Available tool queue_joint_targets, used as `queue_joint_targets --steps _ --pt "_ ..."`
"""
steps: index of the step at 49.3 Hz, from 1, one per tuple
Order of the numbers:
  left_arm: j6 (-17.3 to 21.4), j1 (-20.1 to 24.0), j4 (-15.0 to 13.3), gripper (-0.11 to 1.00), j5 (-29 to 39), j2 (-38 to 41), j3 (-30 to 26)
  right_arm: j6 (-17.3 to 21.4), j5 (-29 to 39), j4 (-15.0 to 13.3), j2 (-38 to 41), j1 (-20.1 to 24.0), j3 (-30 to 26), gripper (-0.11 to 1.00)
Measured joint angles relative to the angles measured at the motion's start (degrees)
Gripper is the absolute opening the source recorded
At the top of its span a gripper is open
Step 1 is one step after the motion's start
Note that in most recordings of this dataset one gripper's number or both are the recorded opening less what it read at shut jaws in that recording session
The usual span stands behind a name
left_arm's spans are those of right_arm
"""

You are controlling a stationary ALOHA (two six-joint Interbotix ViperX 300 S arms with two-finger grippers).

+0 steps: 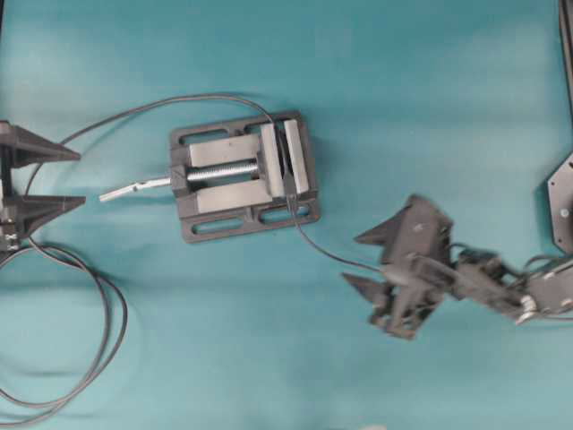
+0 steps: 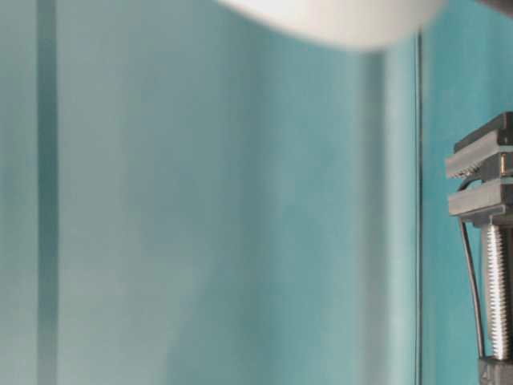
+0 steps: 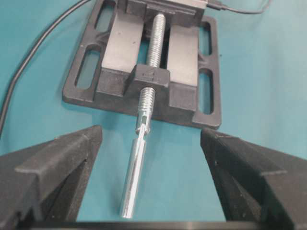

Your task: Insert the USB cable into the fixed female connector.

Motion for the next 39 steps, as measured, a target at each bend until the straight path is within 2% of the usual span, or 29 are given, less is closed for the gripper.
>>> queue_joint_targets --steps 7,11,17,20,29,39 --pt "0.0 0.0 0.0 0.99 0.0 0.0 0.0 0.1 6.1 -4.5 -8.5 -3.3 7.6 0.7" --pt "0.0 0.0 0.0 0.99 0.0 0.0 0.0 0.0 9.1 -8.9 -13.4 -6.1 11.6 0.7" --pt "0.0 0.0 0.0 0.99 0.0 0.0 0.0 0.2 10.7 -17.4 -19.2 -10.1 16.8 0.7" --pt "0.0 0.0 0.0 0.99 0.0 0.0 0.0 0.4 11.3 -20.5 -21.4 -12.3 18.6 0.7" --pt "0.0 -0.1 0.0 0.99 0.0 0.0 0.0 0.6 17.7 -26.3 -28.1 -19.9 22.6 0.7" --pt "0.0 0.0 0.0 0.99 0.0 0.0 0.0 0.3 26.0 -33.6 -40.5 -26.8 28.0 0.7"
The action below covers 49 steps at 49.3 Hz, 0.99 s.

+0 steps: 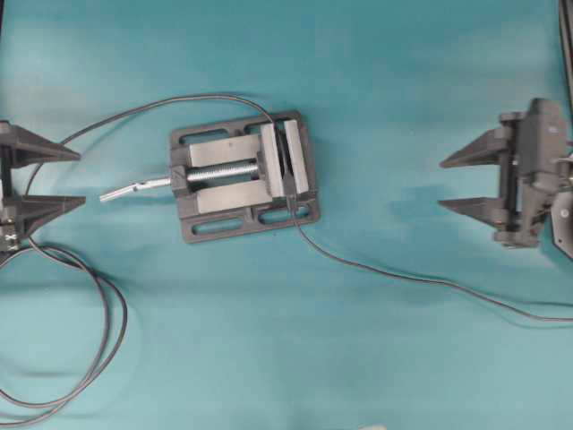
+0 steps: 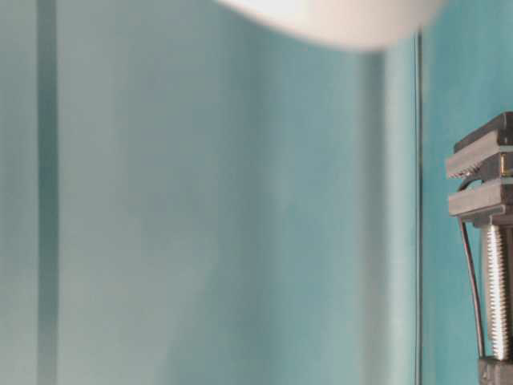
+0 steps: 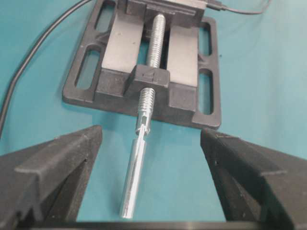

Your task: Insert the USB cable into the fixed female connector.

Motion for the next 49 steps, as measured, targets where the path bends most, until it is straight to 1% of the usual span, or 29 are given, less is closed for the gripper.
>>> queue_joint_targets --steps 4,10,18,32,49 --pt "0.0 0.0 0.0 0.99 0.0 0.0 0.0 0.2 0.7 -1.8 -4.6 -0.7 1.8 0.69" --pt "0.0 0.0 0.0 0.99 0.0 0.0 0.0 0.3 -0.1 -2.3 -7.9 -1.0 2.7 0.65" --pt "0.0 0.0 0.0 0.99 0.0 0.0 0.0 0.6 -0.9 -2.4 -8.3 -1.1 3.2 0.63" --pt "0.0 0.0 0.0 0.99 0.0 0.0 0.0 1.9 -1.0 -2.5 -8.8 -1.1 3.1 0.63" --pt "0.0 0.0 0.0 0.99 0.0 -0.1 0.0 1.8 -0.6 -2.5 -8.8 -1.1 3.1 0.64"
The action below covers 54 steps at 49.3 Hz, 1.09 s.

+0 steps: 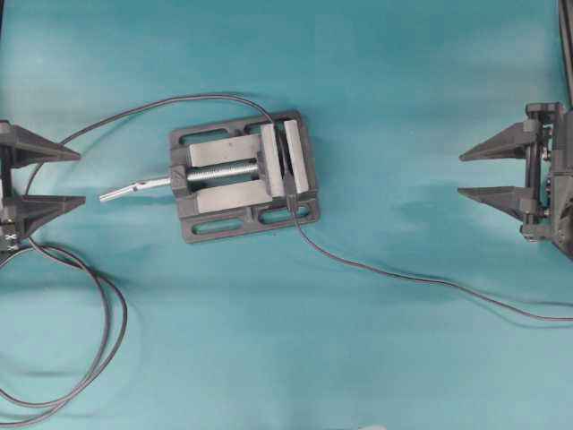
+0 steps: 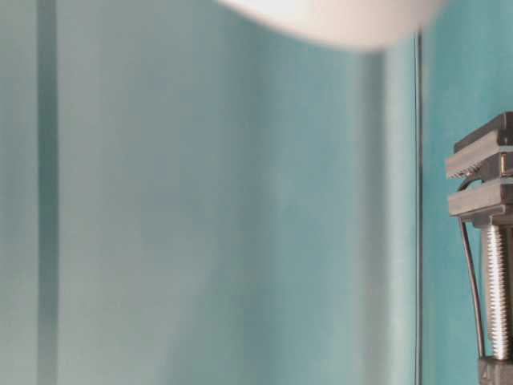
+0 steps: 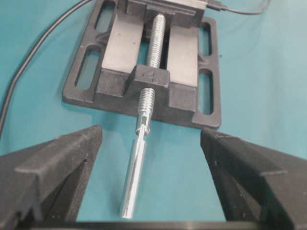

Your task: Insert the USB cable into the fixed female connector.

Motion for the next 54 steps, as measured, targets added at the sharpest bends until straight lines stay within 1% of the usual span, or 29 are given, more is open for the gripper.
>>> queue_joint_targets --steps 8,27,39,54 --pt "0.0 0.0 0.0 0.99 0.0 0.0 0.0 0.1 1.8 0.0 0.0 -0.1 0.0 0.64" --pt "0.0 0.0 0.0 0.99 0.0 0.0 0.0 0.2 1.7 0.0 0.0 -0.1 -0.3 0.64" --pt "0.0 0.0 0.0 0.99 0.0 0.0 0.0 0.2 3.1 0.0 0.0 -0.1 1.0 0.64" --pt "0.0 0.0 0.0 0.99 0.0 0.0 0.0 0.1 2.5 -0.1 0.0 -0.1 1.6 0.64"
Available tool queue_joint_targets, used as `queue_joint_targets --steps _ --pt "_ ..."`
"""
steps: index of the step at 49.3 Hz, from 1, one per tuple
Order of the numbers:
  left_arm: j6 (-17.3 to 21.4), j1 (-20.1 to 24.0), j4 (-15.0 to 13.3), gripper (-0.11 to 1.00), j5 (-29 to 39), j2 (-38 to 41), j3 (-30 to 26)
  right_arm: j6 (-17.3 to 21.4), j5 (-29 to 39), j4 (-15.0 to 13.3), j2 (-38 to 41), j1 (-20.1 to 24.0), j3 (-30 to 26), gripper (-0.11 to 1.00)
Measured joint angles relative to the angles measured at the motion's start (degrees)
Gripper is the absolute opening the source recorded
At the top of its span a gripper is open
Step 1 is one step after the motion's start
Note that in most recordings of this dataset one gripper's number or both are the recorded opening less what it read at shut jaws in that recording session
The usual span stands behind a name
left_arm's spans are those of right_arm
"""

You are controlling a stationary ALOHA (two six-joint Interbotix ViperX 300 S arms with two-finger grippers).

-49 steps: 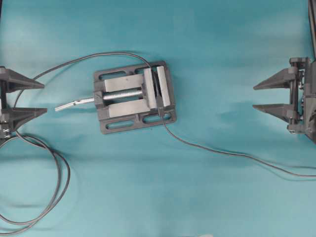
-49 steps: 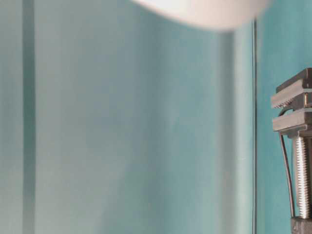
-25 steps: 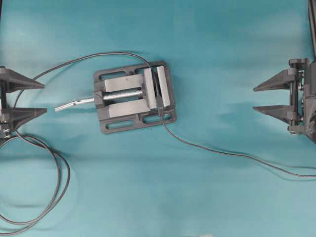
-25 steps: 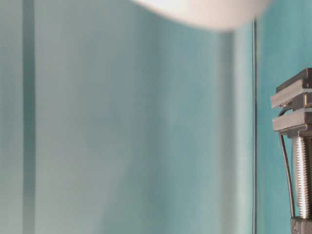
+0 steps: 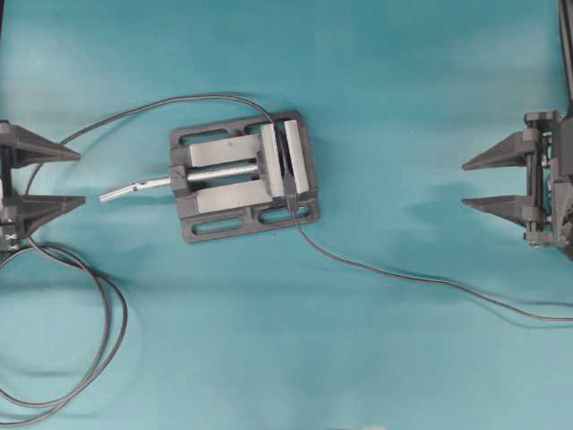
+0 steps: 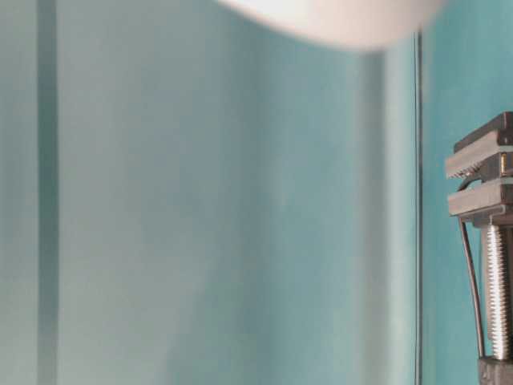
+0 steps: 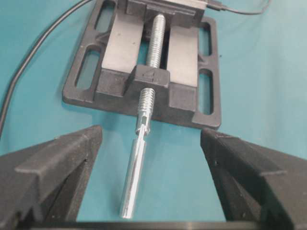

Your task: Insert the USB cable into the fixed female connector.

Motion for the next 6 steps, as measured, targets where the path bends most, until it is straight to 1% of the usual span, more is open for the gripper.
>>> queue_joint_targets --steps 6 --pt "0.0 0.0 0.0 0.99 0.0 0.0 0.0 -0.4 0.8 -0.1 -0.1 0.0 0.0 0.63"
